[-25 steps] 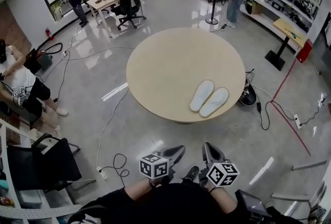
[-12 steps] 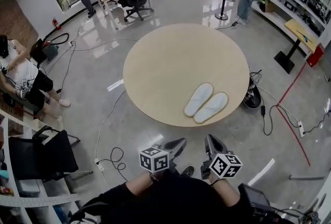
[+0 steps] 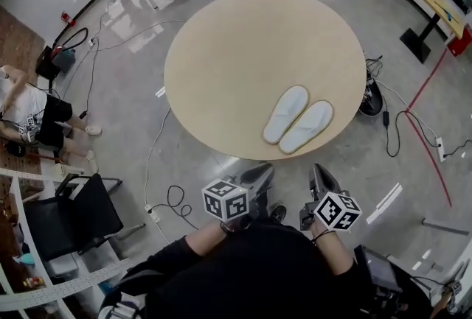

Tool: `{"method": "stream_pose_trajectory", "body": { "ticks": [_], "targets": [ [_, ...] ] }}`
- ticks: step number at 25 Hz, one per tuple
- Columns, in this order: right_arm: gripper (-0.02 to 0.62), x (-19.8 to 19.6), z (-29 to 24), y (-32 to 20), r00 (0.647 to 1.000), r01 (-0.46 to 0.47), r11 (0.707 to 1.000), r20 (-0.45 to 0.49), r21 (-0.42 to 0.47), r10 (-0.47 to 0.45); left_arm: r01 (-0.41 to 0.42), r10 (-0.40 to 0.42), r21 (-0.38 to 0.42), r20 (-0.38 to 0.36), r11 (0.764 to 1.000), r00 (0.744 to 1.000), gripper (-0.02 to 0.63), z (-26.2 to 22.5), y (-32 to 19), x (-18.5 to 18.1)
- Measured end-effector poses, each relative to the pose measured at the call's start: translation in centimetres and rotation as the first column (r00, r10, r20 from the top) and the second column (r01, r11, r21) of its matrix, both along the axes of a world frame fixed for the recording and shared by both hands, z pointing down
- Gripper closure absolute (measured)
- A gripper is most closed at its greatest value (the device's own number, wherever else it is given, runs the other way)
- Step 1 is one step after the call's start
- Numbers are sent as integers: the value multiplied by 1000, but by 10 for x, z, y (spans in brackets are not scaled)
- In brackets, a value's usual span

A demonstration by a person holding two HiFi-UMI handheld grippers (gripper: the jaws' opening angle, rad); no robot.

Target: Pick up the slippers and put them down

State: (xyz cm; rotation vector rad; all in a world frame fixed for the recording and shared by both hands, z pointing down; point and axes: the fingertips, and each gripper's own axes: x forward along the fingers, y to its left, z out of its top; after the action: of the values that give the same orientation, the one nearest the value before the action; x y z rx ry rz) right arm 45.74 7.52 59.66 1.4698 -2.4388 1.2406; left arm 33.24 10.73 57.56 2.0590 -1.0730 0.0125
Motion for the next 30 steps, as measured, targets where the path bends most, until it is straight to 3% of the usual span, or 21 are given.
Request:
{"method": "stream_pose_trajectory", "body": {
  "ticks": [5, 13, 17, 20, 23, 26, 30],
  "targets": [
    [577, 4, 26, -58, 997, -68, 994, 17, -80, 70, -71, 71, -9, 67, 997, 995, 581, 20, -74, -3],
    [570, 2, 75, -129, 984, -176, 960, -53, -219, 169, -139, 152, -121, 103, 983, 983, 572, 61, -180, -13],
    [492, 9, 100, -150, 974, -226, 931, -81, -287, 212, -179, 203, -173, 133, 969, 970, 446, 87, -217, -9],
    [468, 15, 115, -170, 962, -271, 909, -117, -317, 246, -206, 243, -218, 159, 954, 957, 426, 114, -240, -7],
    [454, 16, 128, -195, 952, -303, 889, -144, -344, 269, -233, 275, -271, 130, 934, 953, 425, 131, -264, 0],
    [448, 17, 144, -215, 950, -301, 885, -189, -355, 248, -276, 325, -286, 144, 918, 935, 425, 146, -284, 14],
    [448, 34, 168, -230, 943, -307, 878, -239, -367, 230, -304, 373, -292, 220, 907, 901, 425, 184, -304, 36]
  ]
}}
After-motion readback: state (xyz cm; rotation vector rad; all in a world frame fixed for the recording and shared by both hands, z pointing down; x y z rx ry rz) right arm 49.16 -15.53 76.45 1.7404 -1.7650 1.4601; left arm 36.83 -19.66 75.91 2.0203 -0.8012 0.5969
